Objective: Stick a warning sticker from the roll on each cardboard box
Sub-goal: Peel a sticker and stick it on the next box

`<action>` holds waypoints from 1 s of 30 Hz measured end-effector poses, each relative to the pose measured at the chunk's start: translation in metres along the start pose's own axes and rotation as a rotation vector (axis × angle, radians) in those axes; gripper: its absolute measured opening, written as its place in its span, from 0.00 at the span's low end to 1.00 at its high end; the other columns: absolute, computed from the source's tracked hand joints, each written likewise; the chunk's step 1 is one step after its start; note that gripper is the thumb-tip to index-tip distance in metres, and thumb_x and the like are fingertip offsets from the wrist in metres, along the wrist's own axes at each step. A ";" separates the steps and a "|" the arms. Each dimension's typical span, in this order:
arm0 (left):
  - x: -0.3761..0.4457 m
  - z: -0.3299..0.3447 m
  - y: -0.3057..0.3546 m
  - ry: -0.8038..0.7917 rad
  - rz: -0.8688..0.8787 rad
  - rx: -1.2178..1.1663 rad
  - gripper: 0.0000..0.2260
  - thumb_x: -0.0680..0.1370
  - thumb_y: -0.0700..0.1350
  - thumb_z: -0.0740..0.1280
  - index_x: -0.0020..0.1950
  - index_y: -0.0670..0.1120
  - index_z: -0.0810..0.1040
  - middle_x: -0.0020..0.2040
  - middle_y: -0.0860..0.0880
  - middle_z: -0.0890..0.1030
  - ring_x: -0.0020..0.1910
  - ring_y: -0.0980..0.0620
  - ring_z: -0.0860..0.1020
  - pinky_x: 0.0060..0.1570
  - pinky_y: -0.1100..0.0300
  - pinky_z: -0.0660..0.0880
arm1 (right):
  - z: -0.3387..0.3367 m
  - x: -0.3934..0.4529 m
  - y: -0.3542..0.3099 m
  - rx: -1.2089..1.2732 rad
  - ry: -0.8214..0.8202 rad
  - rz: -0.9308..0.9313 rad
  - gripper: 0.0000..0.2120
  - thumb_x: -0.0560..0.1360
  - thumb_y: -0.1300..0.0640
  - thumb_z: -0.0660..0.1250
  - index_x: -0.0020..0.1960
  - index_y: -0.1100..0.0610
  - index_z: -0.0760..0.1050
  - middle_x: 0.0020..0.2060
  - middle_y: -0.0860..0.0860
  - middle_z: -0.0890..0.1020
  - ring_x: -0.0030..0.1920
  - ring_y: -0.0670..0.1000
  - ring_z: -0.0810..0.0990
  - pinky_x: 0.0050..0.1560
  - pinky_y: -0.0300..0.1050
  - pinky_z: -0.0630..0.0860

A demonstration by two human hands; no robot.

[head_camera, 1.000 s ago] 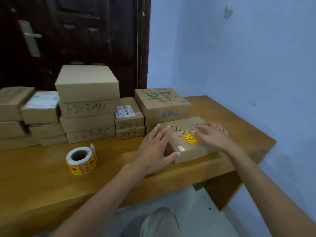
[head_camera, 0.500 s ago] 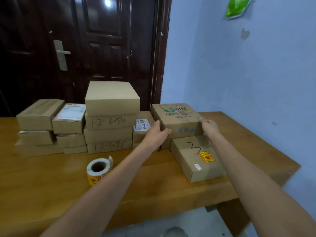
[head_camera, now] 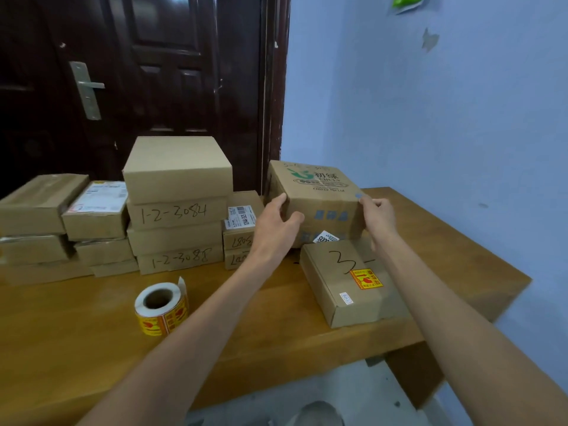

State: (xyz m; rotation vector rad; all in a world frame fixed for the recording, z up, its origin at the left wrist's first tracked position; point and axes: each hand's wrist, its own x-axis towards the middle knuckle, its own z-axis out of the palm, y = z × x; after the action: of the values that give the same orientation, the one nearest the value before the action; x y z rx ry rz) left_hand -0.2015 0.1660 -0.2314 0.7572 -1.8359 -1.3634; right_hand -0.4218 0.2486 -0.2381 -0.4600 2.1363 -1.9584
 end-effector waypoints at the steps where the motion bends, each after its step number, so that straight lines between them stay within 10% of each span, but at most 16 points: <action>1: -0.003 -0.001 0.001 -0.010 -0.020 0.018 0.29 0.83 0.49 0.67 0.83 0.52 0.62 0.76 0.53 0.74 0.73 0.53 0.72 0.72 0.48 0.73 | 0.000 0.000 0.002 -0.030 -0.007 -0.003 0.10 0.81 0.50 0.66 0.56 0.56 0.73 0.46 0.47 0.77 0.43 0.46 0.73 0.41 0.44 0.69; 7: -0.029 -0.012 -0.012 -0.107 -0.133 0.082 0.32 0.82 0.51 0.68 0.83 0.53 0.61 0.78 0.52 0.71 0.77 0.52 0.69 0.76 0.45 0.68 | 0.005 -0.004 0.010 -0.270 -0.053 -0.011 0.11 0.80 0.45 0.66 0.47 0.52 0.71 0.44 0.50 0.75 0.48 0.56 0.74 0.38 0.49 0.68; 10: -0.044 -0.039 -0.001 -0.055 0.015 0.150 0.29 0.83 0.49 0.67 0.83 0.53 0.62 0.76 0.59 0.69 0.76 0.58 0.66 0.73 0.57 0.65 | 0.014 -0.021 -0.008 -0.525 0.046 -0.216 0.19 0.81 0.50 0.66 0.69 0.56 0.72 0.65 0.56 0.76 0.67 0.60 0.75 0.64 0.55 0.74; 14: -0.063 -0.108 0.028 0.205 0.371 0.365 0.25 0.82 0.47 0.68 0.80 0.52 0.67 0.74 0.58 0.71 0.71 0.57 0.72 0.70 0.58 0.73 | 0.063 -0.072 -0.055 -0.491 -0.043 -0.559 0.24 0.83 0.52 0.66 0.77 0.55 0.68 0.74 0.53 0.72 0.73 0.54 0.72 0.72 0.54 0.73; 19: -0.057 -0.196 0.044 0.721 0.385 0.361 0.20 0.81 0.47 0.66 0.73 0.49 0.74 0.68 0.53 0.75 0.66 0.56 0.73 0.65 0.58 0.72 | 0.153 -0.139 -0.103 -0.257 -0.516 -0.331 0.28 0.85 0.45 0.60 0.83 0.52 0.62 0.79 0.50 0.69 0.78 0.53 0.68 0.74 0.54 0.67; 24: -0.035 -0.230 0.034 0.441 -0.109 -0.029 0.25 0.84 0.53 0.62 0.81 0.51 0.65 0.68 0.56 0.73 0.62 0.57 0.74 0.51 0.62 0.69 | 0.190 -0.179 -0.101 -0.244 -0.532 -0.299 0.26 0.84 0.37 0.55 0.76 0.49 0.71 0.64 0.48 0.80 0.61 0.51 0.77 0.65 0.57 0.75; 30: -0.065 -0.250 0.038 0.571 0.087 -0.174 0.11 0.83 0.57 0.63 0.63 0.54 0.75 0.59 0.56 0.78 0.60 0.55 0.76 0.58 0.52 0.78 | 0.175 -0.232 -0.114 -0.124 -0.437 -0.514 0.15 0.86 0.40 0.58 0.61 0.51 0.71 0.48 0.47 0.79 0.49 0.45 0.78 0.43 0.41 0.72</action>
State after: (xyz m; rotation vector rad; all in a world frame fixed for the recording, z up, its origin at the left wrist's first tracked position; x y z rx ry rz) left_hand 0.0390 0.0927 -0.1612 0.8557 -1.2713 -1.0890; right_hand -0.1330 0.1622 -0.1552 -1.4331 1.9812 -1.7205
